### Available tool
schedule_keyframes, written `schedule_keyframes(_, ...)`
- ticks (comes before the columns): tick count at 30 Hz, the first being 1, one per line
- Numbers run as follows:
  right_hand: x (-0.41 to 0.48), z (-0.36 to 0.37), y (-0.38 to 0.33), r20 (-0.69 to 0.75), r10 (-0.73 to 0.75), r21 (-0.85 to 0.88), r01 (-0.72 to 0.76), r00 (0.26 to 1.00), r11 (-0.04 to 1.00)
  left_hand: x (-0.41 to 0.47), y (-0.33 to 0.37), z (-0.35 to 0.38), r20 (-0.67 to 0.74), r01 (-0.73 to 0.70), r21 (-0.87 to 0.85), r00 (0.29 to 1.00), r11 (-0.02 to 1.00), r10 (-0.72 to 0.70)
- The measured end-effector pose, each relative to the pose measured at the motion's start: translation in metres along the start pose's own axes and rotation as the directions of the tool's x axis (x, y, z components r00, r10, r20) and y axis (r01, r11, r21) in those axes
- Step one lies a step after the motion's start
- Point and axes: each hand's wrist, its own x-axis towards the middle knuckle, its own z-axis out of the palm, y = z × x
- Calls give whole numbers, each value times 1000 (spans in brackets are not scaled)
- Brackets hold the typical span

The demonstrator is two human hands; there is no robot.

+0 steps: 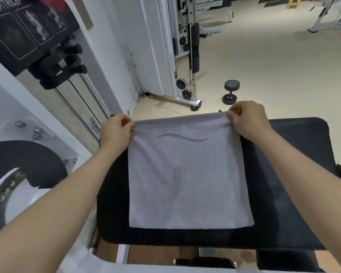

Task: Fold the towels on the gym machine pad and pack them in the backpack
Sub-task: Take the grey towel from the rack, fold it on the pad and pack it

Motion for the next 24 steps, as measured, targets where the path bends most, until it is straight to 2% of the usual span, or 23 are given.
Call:
schedule_keyframes(4, 22, 19, -2, -13, -9, -28, 8, 1000, 1000, 14, -9, 12, -82, -3, -10, 997, 1000, 2)
schedule_keyframes(8, 26, 34, 0, -62, -21, -40, 18, 998, 999, 21, -15, 14, -106, 25, -78, 994, 997, -34)
schedule_keyframes(11, 19, 24, -9, -140, -53, 17, 56, 989, 998, 20, -10, 9, -126, 66, -241, 987, 968, -98)
schedule_keyframes(14, -13, -6, -23, -209, -80, 60, 94, 975, 994, -3, -4, -9, -121, 75, -464, 982, 883, -147)
schedule_keyframes(17, -79, -30, -21, -107, -44, 93, 54, 993, 994, -63, -11, -26, -75, 119, -587, 977, 801, -200)
schedule_keyframes(20, -148, -24, -7, 86, 77, 262, -97, 993, 960, -131, -36, -29, 21, 255, -596, 953, 762, -303)
schedule_keyframes(22, -179, -9, 7, 178, 153, 336, -206, 972, 919, -161, -57, -23, 144, 409, -615, 899, 674, -413)
schedule_keyframes(24, -198, 6, 19, 209, 254, 429, -322, 944, 844, -179, -70, -15, 257, 516, -640, 842, 569, -474)
